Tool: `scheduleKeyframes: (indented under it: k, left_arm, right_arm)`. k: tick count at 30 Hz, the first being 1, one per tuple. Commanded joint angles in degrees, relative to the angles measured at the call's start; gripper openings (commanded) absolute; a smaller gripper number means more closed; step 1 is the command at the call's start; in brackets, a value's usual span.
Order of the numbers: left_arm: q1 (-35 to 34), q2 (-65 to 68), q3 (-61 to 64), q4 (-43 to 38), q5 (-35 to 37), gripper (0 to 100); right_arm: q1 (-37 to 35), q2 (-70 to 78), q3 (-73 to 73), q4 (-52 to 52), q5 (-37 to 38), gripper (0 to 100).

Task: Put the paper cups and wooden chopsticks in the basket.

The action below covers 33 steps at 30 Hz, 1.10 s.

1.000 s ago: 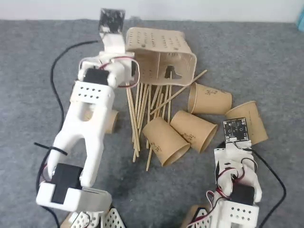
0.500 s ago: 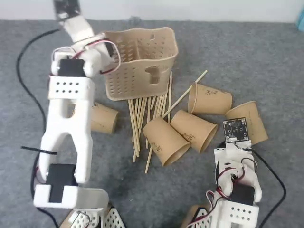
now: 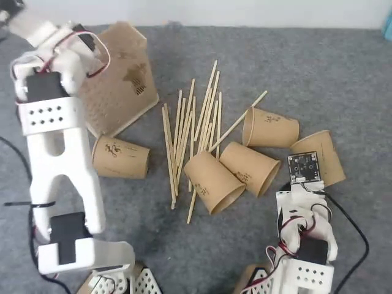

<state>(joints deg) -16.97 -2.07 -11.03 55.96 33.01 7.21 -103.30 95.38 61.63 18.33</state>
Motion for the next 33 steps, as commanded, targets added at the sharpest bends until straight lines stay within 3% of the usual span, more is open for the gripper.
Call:
scheduleKeyframes:
  k: [1,8,15,21,28,33]
  left_arm:
    - [-1.41,0.70,-2.59,0.00,0.79,1]
    - [-3.60,4.31,-2.59,0.26,-2.81,2]
    - [-3.34,-0.62,-5.32,11.34,-4.31,19]
    - [-7.74,-1.41,-6.73,19.78,0.35,16]
    - [-12.40,-1.05,-6.20,30.33,0.44,16]
    - [-12.31,-0.79,-3.82,29.54,0.44,16]
  right_arm:
    - [0.84,-0.66,0.97,-0.75,0.79,0.9]
    - [0.84,-0.66,0.97,-0.84,0.79,0.9]
    - [0.84,-0.66,0.97,-0.92,0.79,0.9]
    - [0.84,-0.66,0.97,-0.92,0.79,0.9]
    - [0.75,-0.57,0.97,-0.92,0.79,0.9]
    - [0.75,-0.48,0.97,-0.84,0.79,0.9]
